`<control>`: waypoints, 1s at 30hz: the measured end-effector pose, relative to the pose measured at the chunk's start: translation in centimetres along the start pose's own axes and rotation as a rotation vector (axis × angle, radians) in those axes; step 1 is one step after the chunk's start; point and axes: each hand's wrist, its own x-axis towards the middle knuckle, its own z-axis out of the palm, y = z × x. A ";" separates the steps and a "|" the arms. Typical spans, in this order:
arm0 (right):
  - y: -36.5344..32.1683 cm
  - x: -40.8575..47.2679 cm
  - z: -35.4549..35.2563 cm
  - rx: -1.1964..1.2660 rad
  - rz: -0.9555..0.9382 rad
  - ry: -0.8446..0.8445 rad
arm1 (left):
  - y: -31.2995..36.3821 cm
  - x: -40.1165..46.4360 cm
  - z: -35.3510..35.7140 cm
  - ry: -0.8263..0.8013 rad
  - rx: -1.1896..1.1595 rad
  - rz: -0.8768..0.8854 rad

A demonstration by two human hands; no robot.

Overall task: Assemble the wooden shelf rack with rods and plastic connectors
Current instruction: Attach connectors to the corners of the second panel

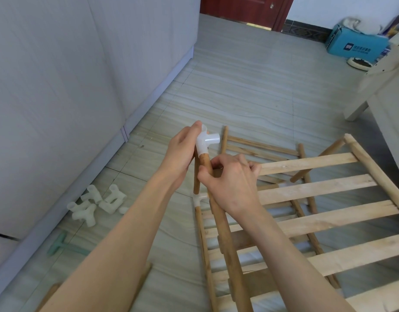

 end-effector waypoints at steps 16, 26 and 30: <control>0.5 -0.5 -0.4 -0.018 -0.006 0.006 | -1.1 0.2 0.3 -0.088 0.017 0.015; 0.4 -0.6 -0.3 0.000 -0.019 -0.009 | -0.6 0.0 0.3 -0.088 0.029 -0.045; 0.6 -0.8 0.0 0.003 0.003 -0.064 | -1.0 0.1 0.0 -0.060 0.002 -0.059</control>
